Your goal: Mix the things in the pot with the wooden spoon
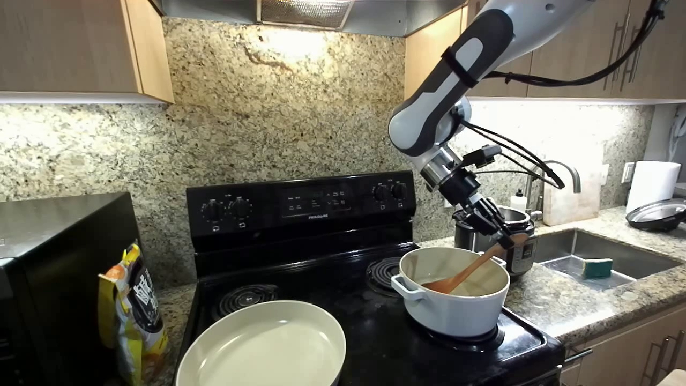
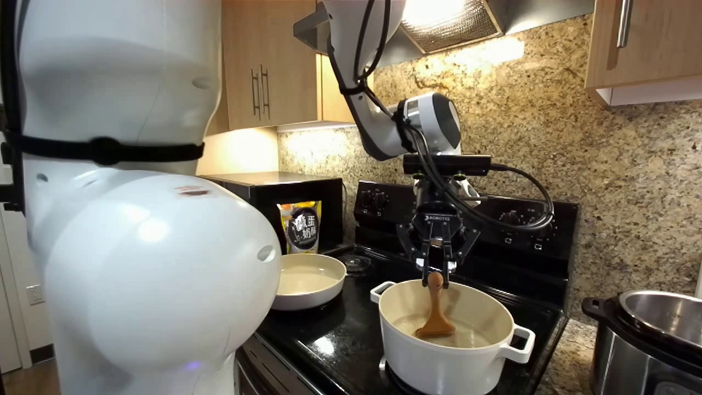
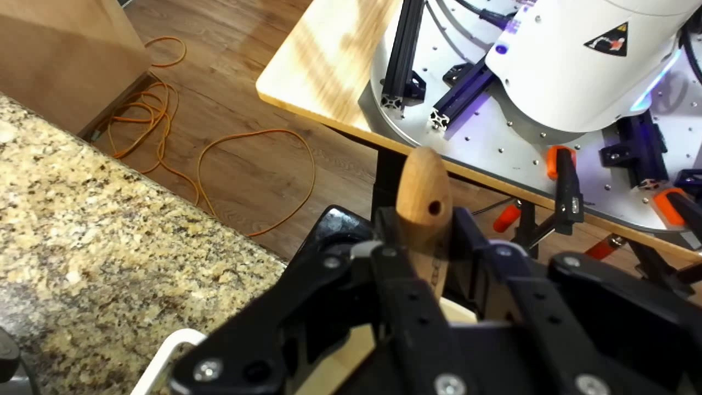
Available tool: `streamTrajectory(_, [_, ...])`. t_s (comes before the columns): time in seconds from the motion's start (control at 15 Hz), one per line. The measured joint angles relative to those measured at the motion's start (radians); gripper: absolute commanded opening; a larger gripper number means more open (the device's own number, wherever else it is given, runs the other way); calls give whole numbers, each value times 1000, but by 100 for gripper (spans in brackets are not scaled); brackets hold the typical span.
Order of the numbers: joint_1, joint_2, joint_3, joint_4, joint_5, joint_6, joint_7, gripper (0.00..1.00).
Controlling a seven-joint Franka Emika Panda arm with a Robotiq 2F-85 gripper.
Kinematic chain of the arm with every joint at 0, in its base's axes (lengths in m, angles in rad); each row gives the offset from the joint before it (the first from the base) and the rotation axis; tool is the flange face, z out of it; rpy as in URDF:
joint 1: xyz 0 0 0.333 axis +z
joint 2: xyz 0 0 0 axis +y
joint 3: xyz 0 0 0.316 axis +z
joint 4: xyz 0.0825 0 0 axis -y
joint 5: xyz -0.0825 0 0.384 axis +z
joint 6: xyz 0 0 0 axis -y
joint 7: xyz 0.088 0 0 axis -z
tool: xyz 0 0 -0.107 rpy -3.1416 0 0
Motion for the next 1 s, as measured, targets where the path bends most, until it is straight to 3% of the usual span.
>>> streamTrajectory(0.4, [-17,42,-26,50,0,2,0,7])
streamTrajectory(1.0, [-39,52,-42,35,0,-48,0,7])
